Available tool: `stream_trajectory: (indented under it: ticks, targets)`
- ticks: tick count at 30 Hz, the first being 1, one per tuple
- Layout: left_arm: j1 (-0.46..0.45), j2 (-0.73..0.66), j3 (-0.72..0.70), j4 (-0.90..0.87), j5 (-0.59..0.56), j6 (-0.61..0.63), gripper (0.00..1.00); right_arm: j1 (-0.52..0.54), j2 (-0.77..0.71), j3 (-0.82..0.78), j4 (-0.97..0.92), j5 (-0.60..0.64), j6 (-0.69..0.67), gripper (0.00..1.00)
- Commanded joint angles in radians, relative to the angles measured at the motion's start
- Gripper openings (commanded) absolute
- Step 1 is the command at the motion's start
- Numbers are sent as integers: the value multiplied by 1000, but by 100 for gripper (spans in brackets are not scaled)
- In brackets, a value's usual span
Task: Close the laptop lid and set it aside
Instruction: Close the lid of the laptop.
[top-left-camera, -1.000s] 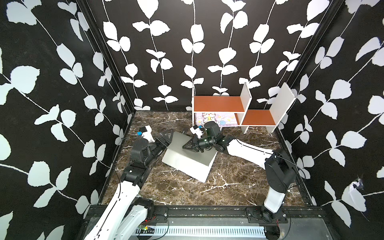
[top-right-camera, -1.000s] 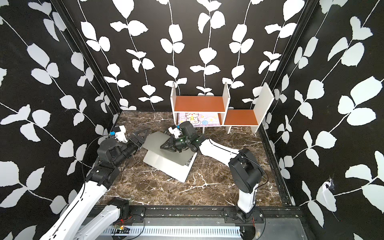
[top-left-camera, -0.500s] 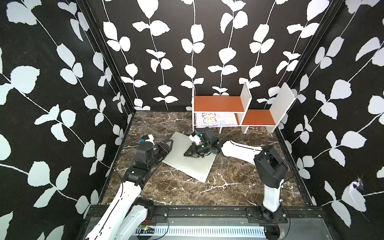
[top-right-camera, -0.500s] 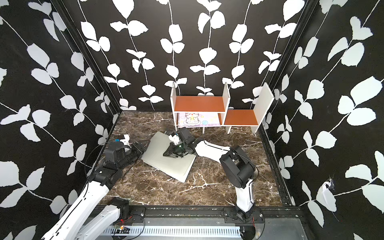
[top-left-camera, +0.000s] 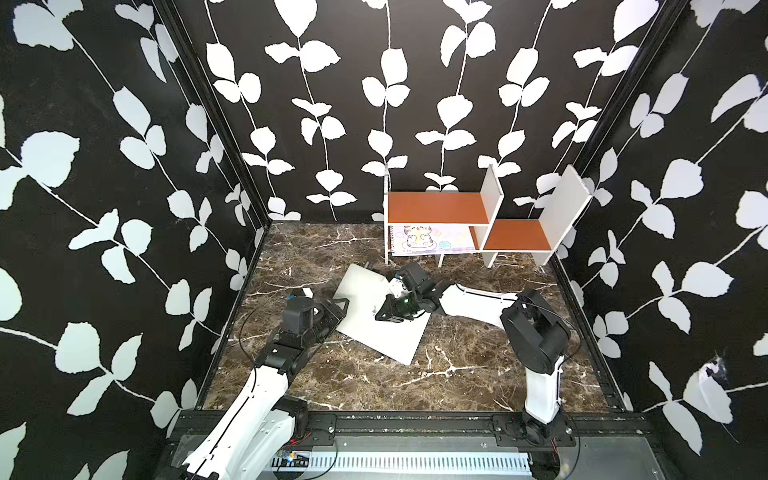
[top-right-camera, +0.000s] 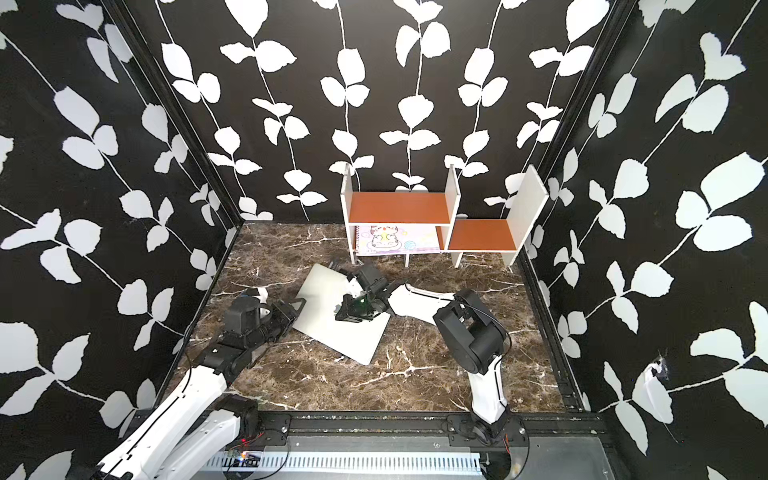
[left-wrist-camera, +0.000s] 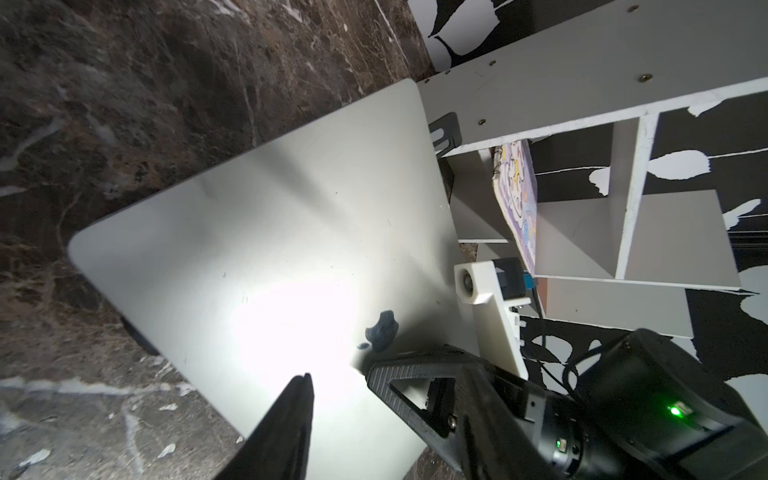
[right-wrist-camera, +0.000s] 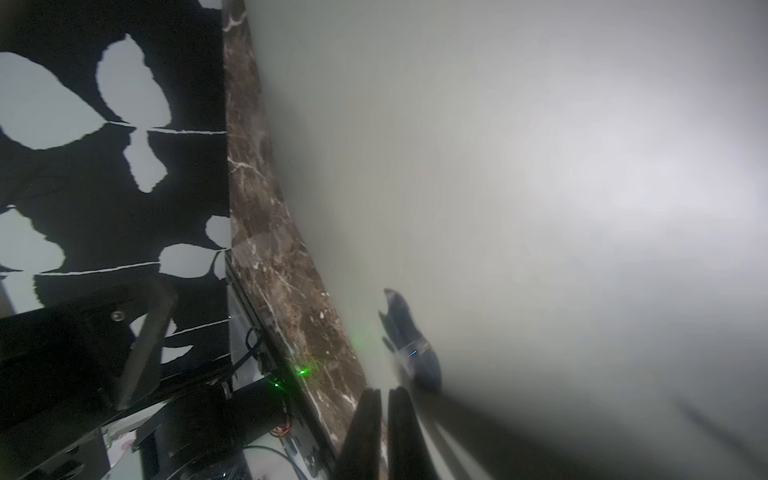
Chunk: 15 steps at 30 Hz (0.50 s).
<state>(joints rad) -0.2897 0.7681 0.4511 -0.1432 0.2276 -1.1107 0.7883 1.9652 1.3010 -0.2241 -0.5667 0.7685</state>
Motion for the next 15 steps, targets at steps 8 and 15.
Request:
stream_trajectory:
  ticks: [8,15]
  targets:
    - [-3,-33,-15,90,4,29,54,7,-83,-47,-23,74,-139,11]
    - [-4,-83,-95,410,49,32,78,0,-503,-353,209,245,-247,17]
